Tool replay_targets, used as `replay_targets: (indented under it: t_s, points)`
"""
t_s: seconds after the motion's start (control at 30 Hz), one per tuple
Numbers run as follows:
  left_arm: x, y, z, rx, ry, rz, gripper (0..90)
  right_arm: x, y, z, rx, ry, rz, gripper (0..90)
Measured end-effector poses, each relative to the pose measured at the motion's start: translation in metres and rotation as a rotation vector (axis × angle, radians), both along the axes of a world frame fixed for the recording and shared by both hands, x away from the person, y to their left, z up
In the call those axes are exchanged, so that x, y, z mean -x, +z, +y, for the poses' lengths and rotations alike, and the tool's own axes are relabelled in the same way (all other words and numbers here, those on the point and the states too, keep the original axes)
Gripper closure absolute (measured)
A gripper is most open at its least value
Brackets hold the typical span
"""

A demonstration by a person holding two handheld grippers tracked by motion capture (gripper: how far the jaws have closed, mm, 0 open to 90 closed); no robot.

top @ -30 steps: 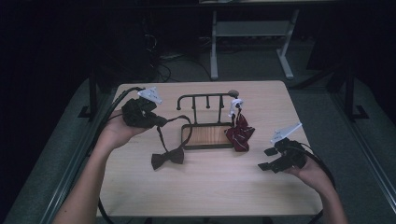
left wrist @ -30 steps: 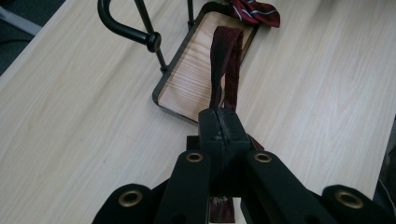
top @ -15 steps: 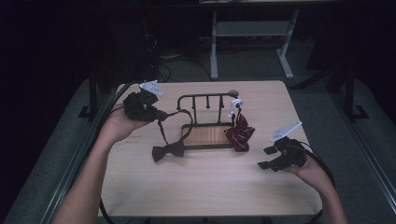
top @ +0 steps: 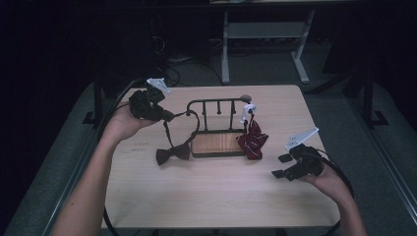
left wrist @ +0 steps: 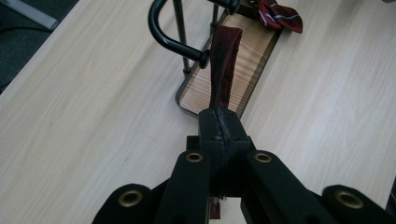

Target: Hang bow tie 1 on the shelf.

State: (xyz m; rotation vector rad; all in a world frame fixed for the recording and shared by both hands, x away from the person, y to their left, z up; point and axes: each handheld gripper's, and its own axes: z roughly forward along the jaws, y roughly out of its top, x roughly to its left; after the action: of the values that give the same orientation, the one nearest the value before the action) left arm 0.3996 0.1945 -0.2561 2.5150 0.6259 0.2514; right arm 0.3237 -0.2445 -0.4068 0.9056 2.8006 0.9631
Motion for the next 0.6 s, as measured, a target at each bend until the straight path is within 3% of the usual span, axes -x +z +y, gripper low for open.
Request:
replay_targets:
  t_s: [0.6]
  points:
    - [-0.024,-0.004,0.001,-0.024,0.069,0.021,90.0,0.000,0.001,-0.006,-0.009,-0.010,-0.004,31.8]
